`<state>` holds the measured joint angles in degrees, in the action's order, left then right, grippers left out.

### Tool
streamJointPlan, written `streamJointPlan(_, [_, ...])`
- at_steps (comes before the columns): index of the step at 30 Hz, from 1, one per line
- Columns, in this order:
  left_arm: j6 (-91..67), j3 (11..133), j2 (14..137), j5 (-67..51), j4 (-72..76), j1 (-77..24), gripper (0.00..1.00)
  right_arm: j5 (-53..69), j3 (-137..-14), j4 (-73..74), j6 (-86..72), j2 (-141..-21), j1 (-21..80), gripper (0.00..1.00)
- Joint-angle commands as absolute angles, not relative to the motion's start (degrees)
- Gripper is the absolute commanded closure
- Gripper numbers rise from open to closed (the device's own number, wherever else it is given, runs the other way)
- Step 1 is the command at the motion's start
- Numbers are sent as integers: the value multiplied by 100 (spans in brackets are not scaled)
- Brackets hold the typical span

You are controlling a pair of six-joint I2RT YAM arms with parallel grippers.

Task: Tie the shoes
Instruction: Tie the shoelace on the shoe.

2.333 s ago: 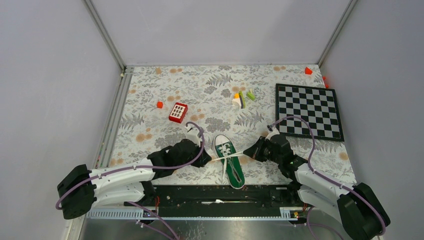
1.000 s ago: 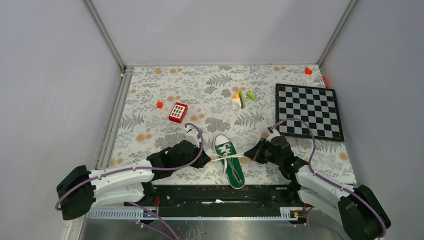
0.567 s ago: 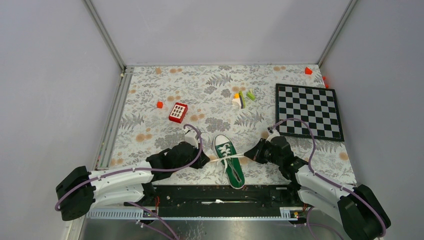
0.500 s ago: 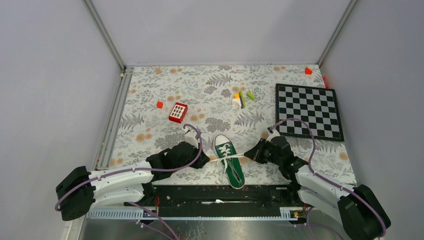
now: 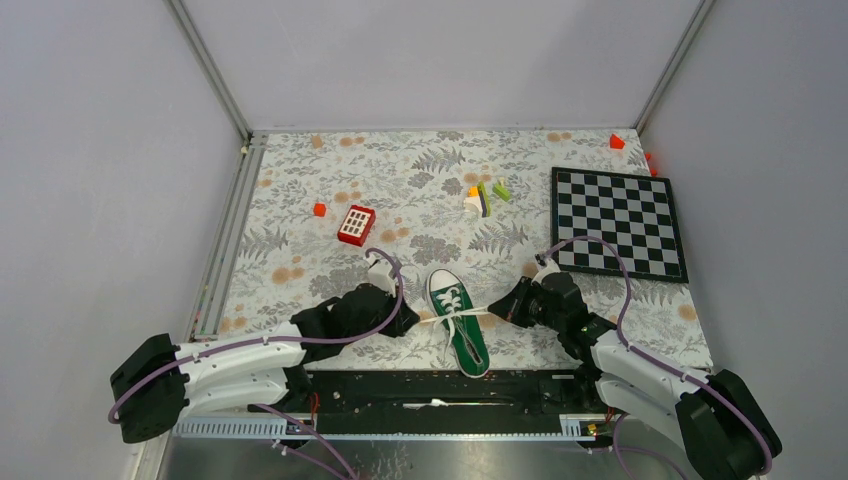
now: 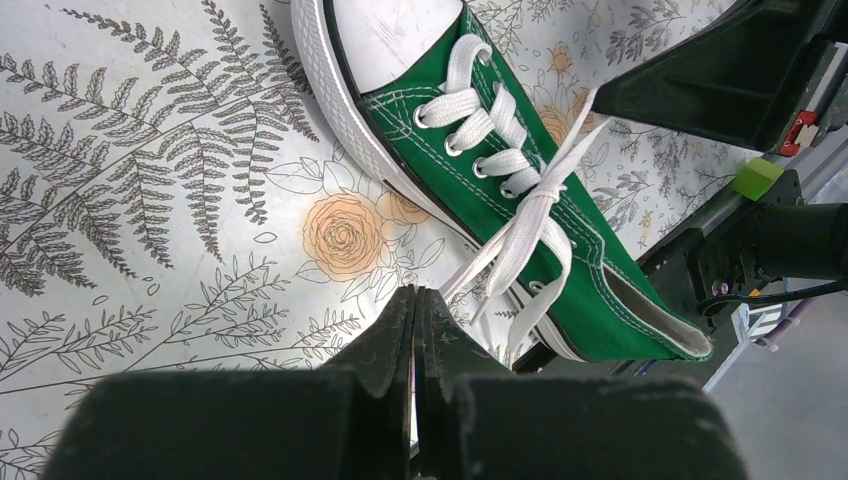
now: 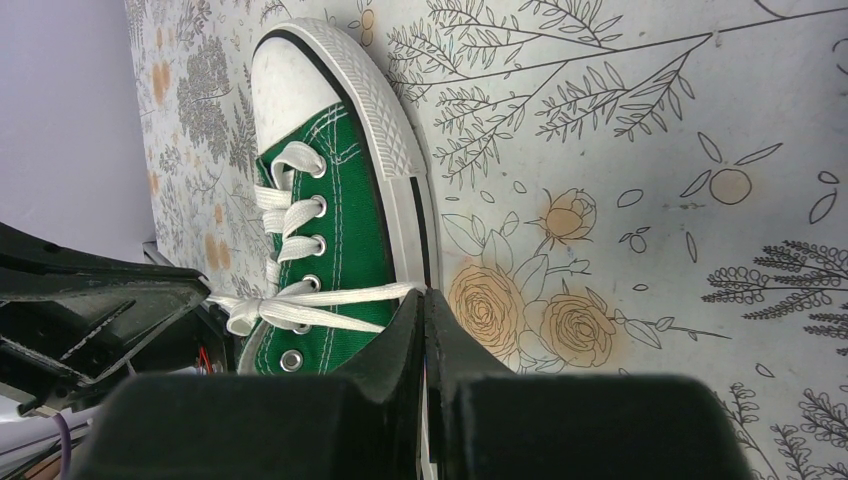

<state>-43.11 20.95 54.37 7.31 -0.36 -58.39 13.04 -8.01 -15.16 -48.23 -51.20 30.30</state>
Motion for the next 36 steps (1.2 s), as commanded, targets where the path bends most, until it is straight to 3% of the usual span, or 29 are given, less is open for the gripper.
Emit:
streamJointPlan(1, [-4192,1986,5427,931,-303,-5789,100,887,-807,-1327,-4641,-5100,2944,100])
streamJointPlan(8, [-4178,2149,5649,622,-85,-5800,100,1054,-1024,-1140,-4501,-5028,2940,98])
streamJointPlan(12, [-4095,2338,5665,513,-65,-5840,100,1193,-1308,-762,-4305,-4884,2942,66])
streamJointPlan(16, [-4052,2482,5607,407,-63,-5861,100,1154,-1551,-299,-4192,-4499,2944,50])
streamJointPlan(25, [-4025,2552,5615,149,-26,-5936,100,1150,-1999,563,-4426,-3670,3233,48])
streamJointPlan(36, [-4042,2596,5593,184,161,-5950,100,-301,-2236,-432,-5673,-4547,5816,51])
